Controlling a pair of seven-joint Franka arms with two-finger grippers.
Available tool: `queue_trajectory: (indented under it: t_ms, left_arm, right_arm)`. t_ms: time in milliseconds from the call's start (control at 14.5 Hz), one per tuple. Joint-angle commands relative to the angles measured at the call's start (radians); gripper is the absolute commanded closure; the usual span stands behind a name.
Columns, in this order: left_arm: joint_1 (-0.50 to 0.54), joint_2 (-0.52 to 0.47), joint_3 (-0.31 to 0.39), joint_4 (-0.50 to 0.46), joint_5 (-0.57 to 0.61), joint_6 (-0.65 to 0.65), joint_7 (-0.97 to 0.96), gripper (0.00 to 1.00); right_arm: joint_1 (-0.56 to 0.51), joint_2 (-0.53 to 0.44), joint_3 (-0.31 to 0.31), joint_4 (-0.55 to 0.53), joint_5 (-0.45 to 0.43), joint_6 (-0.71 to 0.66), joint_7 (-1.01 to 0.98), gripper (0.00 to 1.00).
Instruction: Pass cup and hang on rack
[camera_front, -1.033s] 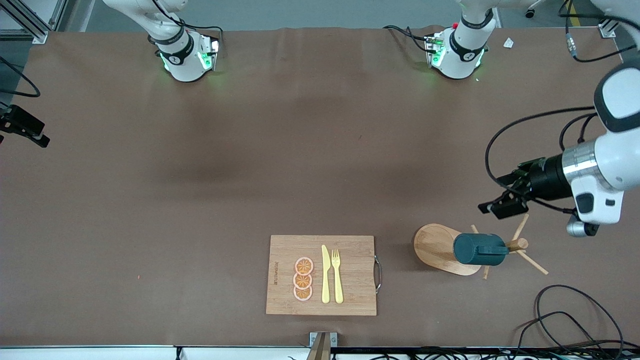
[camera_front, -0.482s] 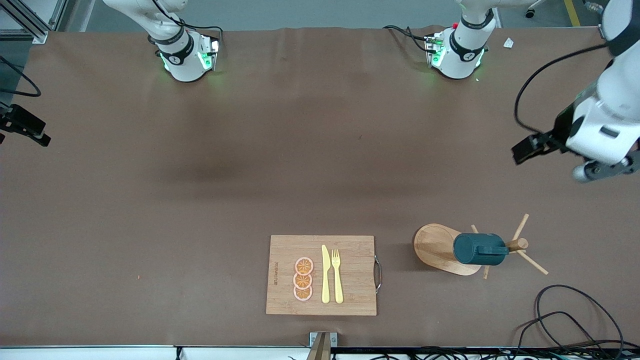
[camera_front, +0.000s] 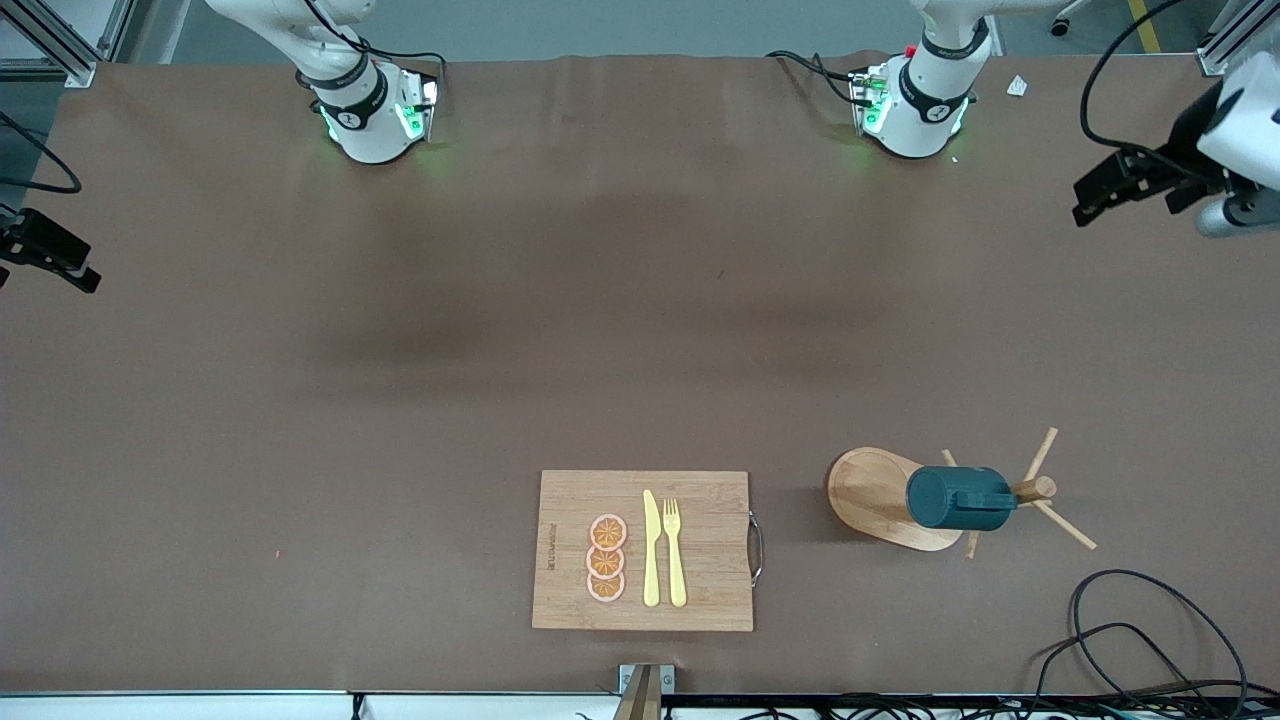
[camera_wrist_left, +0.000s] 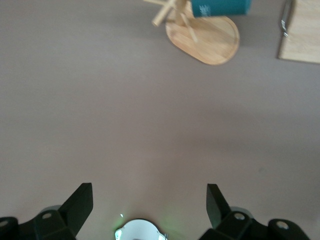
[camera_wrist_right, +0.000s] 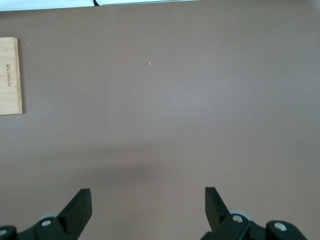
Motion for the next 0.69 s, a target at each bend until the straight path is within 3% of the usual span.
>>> queue_trajectory:
  t_ms: [0, 620]
  left_arm:
    - [-0.005, -0.031, 0.007, -0.045, -0.031, 0.018, 0.032, 0.0]
    - [-0.019, -0.048, 0.009, -0.014, 0.026, -0.01, 0.028, 0.0]
  right_arm:
    - [-0.006, -0.012, 0.005, -0.002, -0.018, -0.006, 0.007, 0.0]
    - [-0.009, -0.012, 0.003, -0.002, -0.018, -0.006, 0.012, 0.0]
